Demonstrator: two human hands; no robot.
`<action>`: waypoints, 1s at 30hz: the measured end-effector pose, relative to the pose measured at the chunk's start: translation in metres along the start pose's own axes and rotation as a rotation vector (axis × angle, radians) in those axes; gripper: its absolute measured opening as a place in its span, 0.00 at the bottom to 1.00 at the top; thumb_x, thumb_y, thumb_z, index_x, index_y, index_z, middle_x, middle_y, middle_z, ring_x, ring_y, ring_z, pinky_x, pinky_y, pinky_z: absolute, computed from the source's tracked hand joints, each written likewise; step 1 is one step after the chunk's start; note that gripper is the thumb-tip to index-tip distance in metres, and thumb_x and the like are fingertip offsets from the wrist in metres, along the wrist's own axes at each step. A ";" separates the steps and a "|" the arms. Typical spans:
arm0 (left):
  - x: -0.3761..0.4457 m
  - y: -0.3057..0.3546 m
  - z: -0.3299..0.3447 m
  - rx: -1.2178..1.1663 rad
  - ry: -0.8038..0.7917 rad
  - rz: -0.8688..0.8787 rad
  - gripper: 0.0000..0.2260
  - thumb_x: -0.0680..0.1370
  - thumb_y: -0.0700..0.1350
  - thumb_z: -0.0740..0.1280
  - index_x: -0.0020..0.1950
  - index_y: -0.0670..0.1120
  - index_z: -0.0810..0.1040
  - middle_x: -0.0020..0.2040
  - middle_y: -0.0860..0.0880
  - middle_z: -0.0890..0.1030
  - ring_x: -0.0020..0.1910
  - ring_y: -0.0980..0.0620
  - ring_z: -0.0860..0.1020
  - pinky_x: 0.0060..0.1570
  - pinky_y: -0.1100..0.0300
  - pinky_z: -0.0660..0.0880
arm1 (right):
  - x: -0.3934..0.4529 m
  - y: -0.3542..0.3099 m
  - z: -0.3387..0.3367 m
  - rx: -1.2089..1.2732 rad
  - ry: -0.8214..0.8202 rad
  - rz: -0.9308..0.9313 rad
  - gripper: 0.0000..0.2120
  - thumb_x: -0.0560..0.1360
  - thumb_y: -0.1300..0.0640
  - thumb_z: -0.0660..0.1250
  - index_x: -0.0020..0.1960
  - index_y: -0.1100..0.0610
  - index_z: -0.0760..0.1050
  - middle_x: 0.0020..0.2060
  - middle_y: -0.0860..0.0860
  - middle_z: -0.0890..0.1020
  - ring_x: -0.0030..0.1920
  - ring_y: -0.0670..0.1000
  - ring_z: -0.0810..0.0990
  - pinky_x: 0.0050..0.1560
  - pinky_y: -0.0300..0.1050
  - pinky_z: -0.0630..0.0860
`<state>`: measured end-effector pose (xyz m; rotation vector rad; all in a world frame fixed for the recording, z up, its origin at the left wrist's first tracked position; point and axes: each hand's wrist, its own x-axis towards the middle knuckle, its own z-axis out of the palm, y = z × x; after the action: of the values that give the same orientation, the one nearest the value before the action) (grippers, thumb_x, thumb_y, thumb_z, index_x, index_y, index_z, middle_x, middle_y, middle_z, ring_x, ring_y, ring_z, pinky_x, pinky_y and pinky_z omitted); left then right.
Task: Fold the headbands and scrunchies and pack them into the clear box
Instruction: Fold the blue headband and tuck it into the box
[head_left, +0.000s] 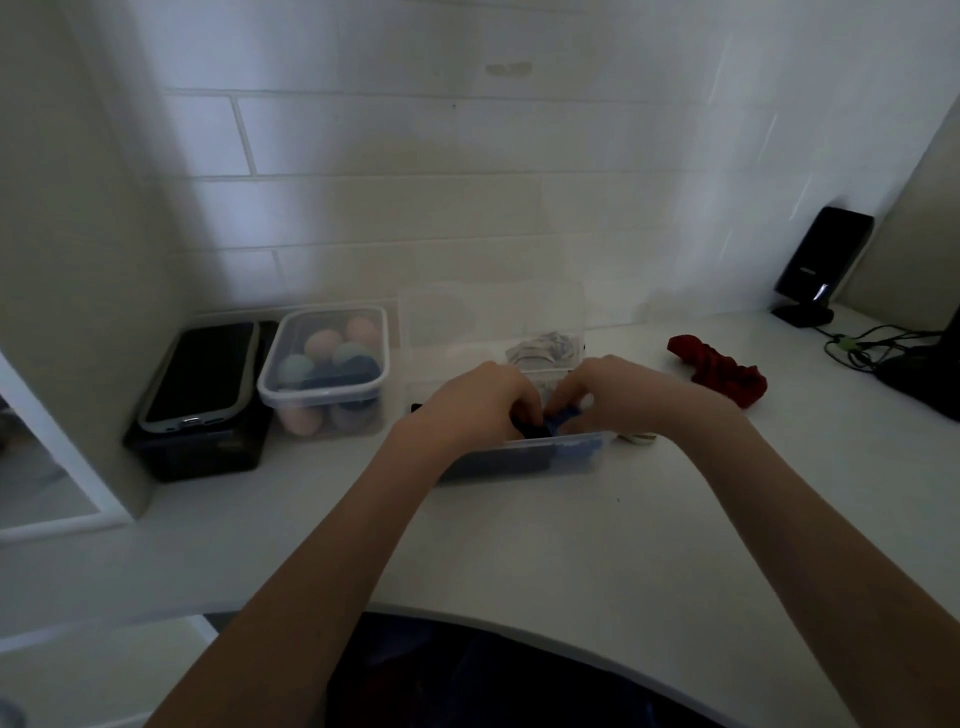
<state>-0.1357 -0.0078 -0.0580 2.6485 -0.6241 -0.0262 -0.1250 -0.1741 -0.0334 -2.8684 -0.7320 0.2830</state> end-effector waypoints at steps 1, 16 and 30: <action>0.000 0.001 0.000 0.003 -0.009 0.002 0.07 0.70 0.42 0.70 0.45 0.49 0.84 0.44 0.47 0.85 0.42 0.48 0.81 0.47 0.51 0.79 | 0.001 -0.001 -0.001 -0.029 -0.030 -0.008 0.11 0.72 0.55 0.68 0.53 0.52 0.82 0.49 0.53 0.84 0.51 0.55 0.80 0.56 0.52 0.76; -0.010 -0.004 -0.006 -0.087 0.027 0.060 0.08 0.70 0.39 0.72 0.48 0.45 0.84 0.46 0.47 0.85 0.42 0.54 0.79 0.44 0.63 0.76 | 0.019 -0.006 -0.001 -0.198 -0.037 0.012 0.14 0.66 0.51 0.73 0.51 0.49 0.77 0.45 0.46 0.80 0.46 0.50 0.77 0.48 0.45 0.76; -0.048 -0.035 0.002 -0.418 0.593 -0.005 0.08 0.73 0.37 0.69 0.42 0.51 0.81 0.39 0.58 0.81 0.44 0.58 0.80 0.48 0.69 0.76 | -0.003 0.035 -0.015 0.613 0.482 0.008 0.06 0.71 0.65 0.71 0.47 0.61 0.83 0.40 0.57 0.85 0.36 0.50 0.83 0.43 0.33 0.80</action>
<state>-0.1648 0.0406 -0.0771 2.0988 -0.3572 0.5448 -0.1086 -0.2074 -0.0255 -2.2215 -0.4389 -0.1620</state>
